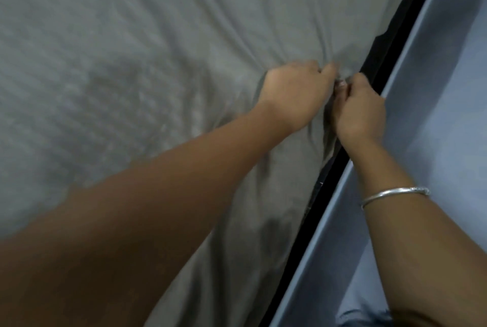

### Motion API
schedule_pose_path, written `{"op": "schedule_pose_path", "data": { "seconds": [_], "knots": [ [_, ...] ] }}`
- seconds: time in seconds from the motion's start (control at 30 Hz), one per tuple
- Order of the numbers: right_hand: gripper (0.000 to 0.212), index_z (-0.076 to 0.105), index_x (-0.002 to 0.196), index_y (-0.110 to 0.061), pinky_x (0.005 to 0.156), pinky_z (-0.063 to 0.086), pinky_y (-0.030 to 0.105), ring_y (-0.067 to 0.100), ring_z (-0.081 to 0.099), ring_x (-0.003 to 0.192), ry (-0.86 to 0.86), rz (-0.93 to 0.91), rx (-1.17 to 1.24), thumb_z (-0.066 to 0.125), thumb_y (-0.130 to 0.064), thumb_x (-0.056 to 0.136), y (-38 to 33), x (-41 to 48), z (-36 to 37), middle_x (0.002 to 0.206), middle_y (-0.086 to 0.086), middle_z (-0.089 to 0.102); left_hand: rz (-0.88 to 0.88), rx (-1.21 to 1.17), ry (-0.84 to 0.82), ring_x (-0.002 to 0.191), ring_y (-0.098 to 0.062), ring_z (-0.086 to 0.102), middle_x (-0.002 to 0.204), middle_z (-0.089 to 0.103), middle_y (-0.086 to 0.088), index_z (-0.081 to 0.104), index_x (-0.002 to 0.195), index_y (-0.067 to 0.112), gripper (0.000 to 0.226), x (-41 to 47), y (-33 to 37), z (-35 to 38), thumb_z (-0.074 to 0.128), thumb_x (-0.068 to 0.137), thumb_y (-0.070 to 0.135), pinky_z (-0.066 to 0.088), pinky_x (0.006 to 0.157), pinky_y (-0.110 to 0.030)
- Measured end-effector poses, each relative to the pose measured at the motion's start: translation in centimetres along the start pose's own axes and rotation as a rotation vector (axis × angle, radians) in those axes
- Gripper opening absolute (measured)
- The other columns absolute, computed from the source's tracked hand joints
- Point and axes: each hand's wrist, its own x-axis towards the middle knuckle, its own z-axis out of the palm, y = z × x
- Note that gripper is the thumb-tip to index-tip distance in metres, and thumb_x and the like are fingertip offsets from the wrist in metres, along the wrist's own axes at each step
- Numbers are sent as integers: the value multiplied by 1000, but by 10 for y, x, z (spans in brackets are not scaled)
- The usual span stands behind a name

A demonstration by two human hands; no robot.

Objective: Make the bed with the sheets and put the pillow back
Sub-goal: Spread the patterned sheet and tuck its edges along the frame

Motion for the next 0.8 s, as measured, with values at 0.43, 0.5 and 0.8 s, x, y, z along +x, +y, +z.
{"op": "schedule_pose_path", "data": {
  "seconds": [0.43,0.5,0.8],
  "knots": [
    [44,50,113,-8,77,41,35,32,58,102,53,120,126,38,-47,96,-14,74,-17,111,14,63,-27,-53,125,82,-37,65,99,64,-12,56,114,10,30,69,1,1,45,93,27,30,51,-35],
    [41,51,111,-8,84,43,37,36,56,109,-57,111,81,39,-45,96,-16,88,-15,118,20,60,-23,-8,79,97,-38,63,111,63,-12,50,124,11,32,84,4,1,35,98,24,31,58,-35],
    [31,52,85,-15,67,29,31,39,55,100,-33,94,77,33,-35,99,3,100,-27,107,21,62,171,-214,32,84,-39,60,97,61,-20,59,98,1,40,105,14,-11,26,89,22,43,61,-43]
  ]
}}
